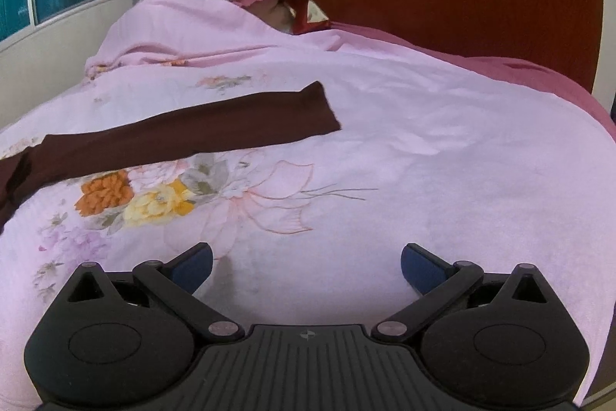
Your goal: Fold small clothes
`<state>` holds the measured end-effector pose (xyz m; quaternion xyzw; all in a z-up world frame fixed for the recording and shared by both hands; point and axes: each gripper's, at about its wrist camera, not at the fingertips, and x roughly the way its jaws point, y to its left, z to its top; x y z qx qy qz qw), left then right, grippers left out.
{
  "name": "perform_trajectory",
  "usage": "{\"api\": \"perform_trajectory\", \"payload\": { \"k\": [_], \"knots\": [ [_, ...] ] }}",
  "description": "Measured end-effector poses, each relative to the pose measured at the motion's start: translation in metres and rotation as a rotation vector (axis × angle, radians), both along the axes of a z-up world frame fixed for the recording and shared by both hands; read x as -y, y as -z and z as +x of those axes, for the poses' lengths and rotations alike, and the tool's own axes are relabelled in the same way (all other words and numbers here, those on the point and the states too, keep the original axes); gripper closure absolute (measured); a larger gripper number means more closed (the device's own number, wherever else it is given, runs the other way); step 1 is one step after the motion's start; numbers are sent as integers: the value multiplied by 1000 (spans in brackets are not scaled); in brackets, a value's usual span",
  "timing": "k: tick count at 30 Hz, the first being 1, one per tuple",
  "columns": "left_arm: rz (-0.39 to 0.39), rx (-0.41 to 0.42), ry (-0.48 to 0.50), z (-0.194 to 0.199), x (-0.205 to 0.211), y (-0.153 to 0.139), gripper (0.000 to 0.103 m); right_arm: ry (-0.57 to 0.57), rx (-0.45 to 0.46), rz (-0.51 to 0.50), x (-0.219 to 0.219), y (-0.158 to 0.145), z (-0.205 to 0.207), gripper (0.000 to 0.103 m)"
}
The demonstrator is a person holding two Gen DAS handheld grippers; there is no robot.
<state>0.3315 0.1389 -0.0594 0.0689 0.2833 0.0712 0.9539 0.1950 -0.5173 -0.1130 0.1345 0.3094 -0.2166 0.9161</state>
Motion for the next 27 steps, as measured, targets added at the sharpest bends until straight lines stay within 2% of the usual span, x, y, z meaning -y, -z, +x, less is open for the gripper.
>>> {"api": "perform_trajectory", "payload": {
  "k": [2, 6, 8, 10, 13, 16, 19, 20, 21, 22, 23, 26, 27],
  "knots": [
    [44, -27, -19, 22, -2, 6, 26, -7, -1, 5, -9, -6, 2, 0],
    [10, -76, -52, 59, -14, 20, 24, -35, -5, -15, -34, -16, 12, 0],
    [-10, -94, -28, 66, -15, 26, 23, -51, -10, -20, -47, -19, 21, 0],
    [14, -48, -41, 68, -18, 24, 23, -70, -11, -22, -61, -21, 30, 0],
    [-100, -43, -137, 58, -38, 24, 23, -107, -14, -28, -82, -22, 45, 0],
    [-137, -65, -121, 46, -44, 27, 21, -149, -8, -32, -102, -23, 60, 0],
    [-221, -81, -117, 27, -63, 24, 21, -184, 14, -53, -116, -28, 75, 0],
    [-256, -61, -121, 22, -71, 19, 22, -198, 25, -60, -121, -32, 81, 0],
    [-258, -23, -135, 17, -75, 12, 26, -215, 42, -57, -125, -36, 90, 0],
    [-238, 11, -136, 18, -74, 4, 26, -242, 64, -44, -130, -40, 99, 0],
    [-251, 56, -90, 20, -72, -4, 26, -276, 85, -29, -136, -44, 109, 0],
    [-393, 131, 33, 38, -61, -18, 24, -370, 139, -40, -166, -51, 142, 0],
    [-371, 134, 37, 47, -53, -18, 25, -395, 138, -55, -177, -51, 152, 0]
  ]
}}
